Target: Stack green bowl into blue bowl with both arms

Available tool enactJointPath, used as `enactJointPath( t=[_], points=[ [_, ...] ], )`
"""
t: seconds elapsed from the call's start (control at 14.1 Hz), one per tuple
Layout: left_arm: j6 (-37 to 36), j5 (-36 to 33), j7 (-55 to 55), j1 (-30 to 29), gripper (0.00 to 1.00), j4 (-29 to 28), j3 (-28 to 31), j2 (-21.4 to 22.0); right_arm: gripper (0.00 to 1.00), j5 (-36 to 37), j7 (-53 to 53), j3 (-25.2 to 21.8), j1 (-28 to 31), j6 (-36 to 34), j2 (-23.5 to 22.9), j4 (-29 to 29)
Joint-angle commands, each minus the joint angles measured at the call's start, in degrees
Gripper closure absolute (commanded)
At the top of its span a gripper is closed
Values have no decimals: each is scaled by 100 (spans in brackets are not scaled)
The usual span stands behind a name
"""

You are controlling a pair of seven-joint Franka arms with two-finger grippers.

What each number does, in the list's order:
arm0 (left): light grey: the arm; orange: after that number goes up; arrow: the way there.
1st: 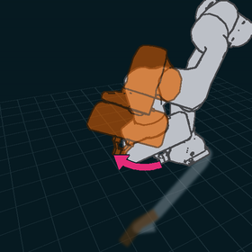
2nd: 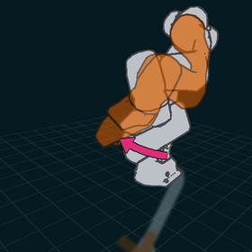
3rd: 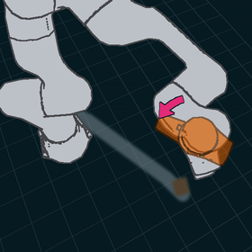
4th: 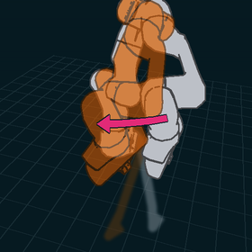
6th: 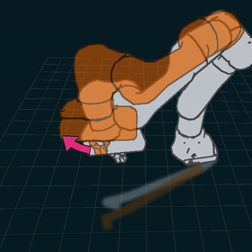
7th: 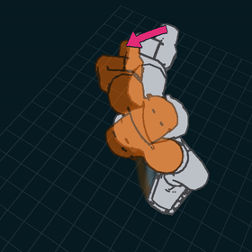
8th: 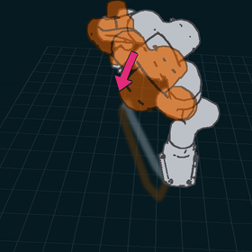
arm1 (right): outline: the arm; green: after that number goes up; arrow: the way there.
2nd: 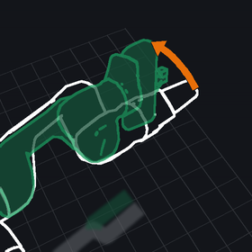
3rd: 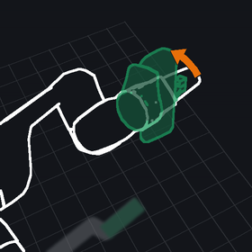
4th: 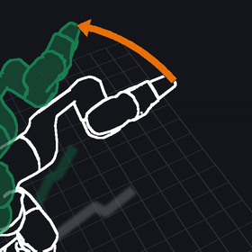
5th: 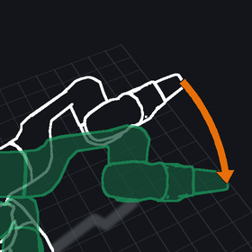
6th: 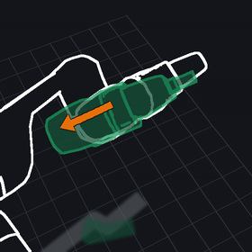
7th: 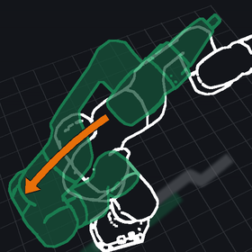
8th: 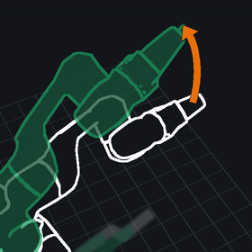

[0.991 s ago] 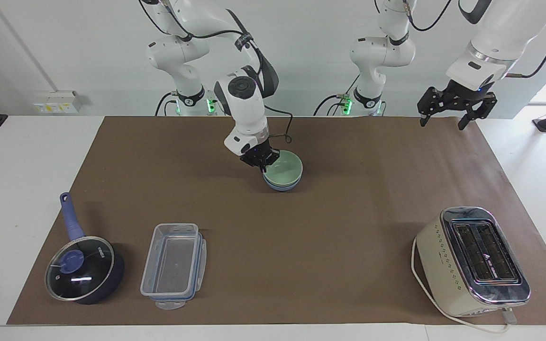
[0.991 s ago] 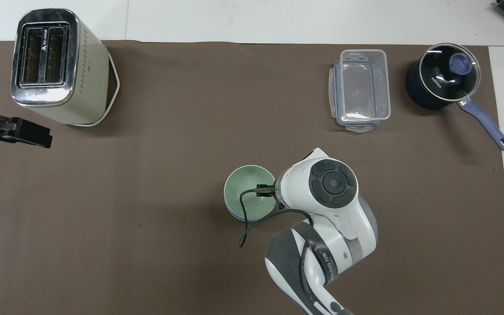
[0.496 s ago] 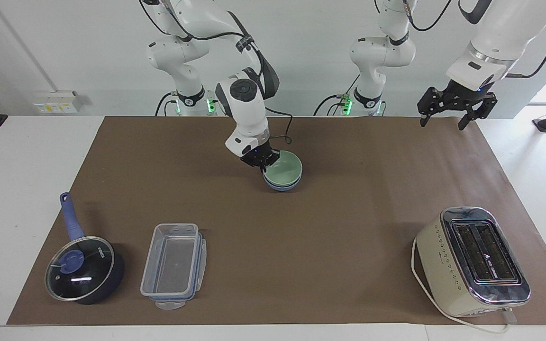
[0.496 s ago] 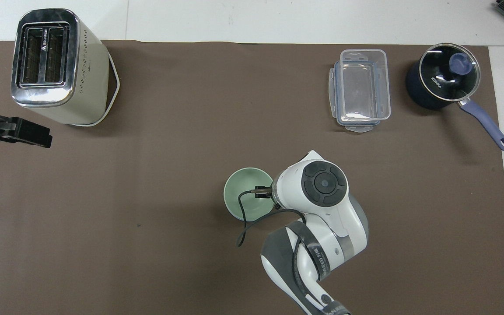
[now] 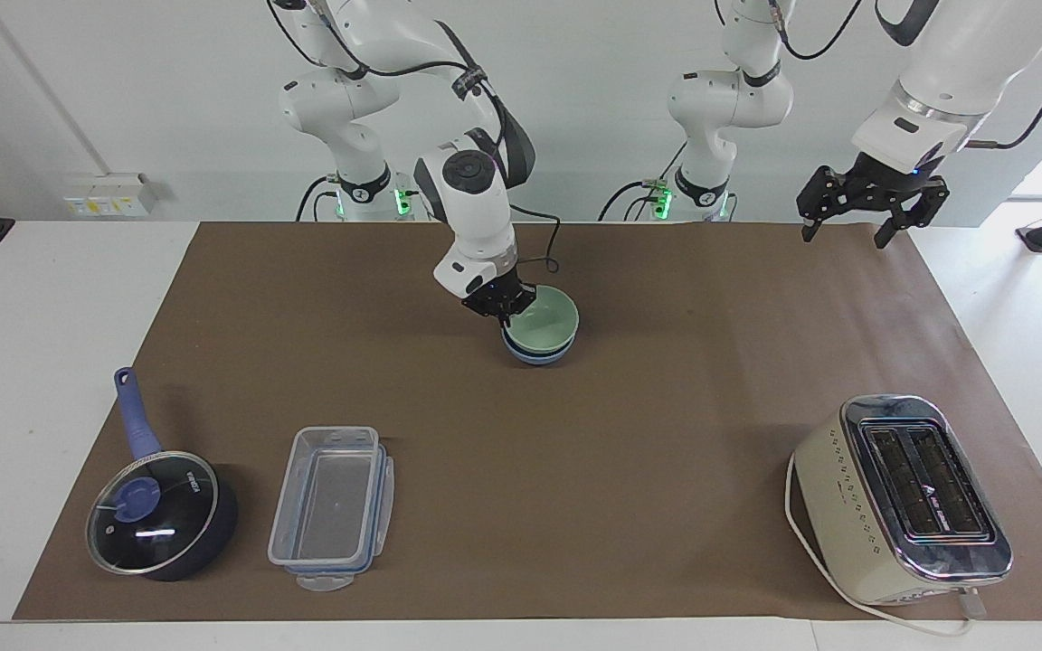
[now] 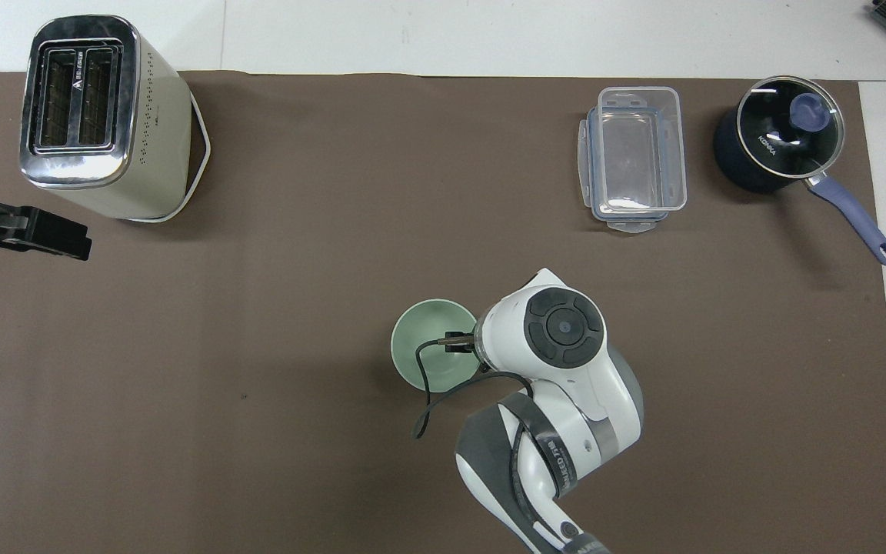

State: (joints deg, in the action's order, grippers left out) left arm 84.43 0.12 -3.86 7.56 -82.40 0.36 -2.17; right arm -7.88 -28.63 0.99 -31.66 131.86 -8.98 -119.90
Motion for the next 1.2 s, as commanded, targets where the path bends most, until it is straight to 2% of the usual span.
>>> enactJointPath(
  t=[0.0, 0.35, 0.42, 0.5, 0.57, 0.64, 0.92, 1.13],
  points=[
    [-23, -73, -53, -71, 0, -136, -53, 121, 93, -91, 15, -11, 2, 130, 45, -95],
    [-23, -73, -53, -79, 0, -136, -53, 121, 88, -91, 15, -11, 10, 130, 45, -95],
    [-23, -73, -53, -79, 0, -136, -53, 121, 77, -91, -3, -11, 10, 130, 36, -86],
    [-32, -73, -53, -79, 0, -136, -53, 121, 53, -91, -3, -20, 2, 130, 28, -51],
    [-32, -73, -53, -79, 0, -136, -53, 121, 13, -82, -11, -20, 19, 147, 10, -7],
    [-23, -73, -53, -71, 0, -136, -53, 121, 0, -56, -12, -28, 37, 148, 19, 89],
    [-23, -73, -53, -71, 0, -136, -53, 121, 0, 32, 59, -81, 475, 7, 194, 528],
    [-32, -73, -53, -79, 0, -136, -53, 121, 0, 286, 59, -90, 827, -510, 300, 906]
  ],
)
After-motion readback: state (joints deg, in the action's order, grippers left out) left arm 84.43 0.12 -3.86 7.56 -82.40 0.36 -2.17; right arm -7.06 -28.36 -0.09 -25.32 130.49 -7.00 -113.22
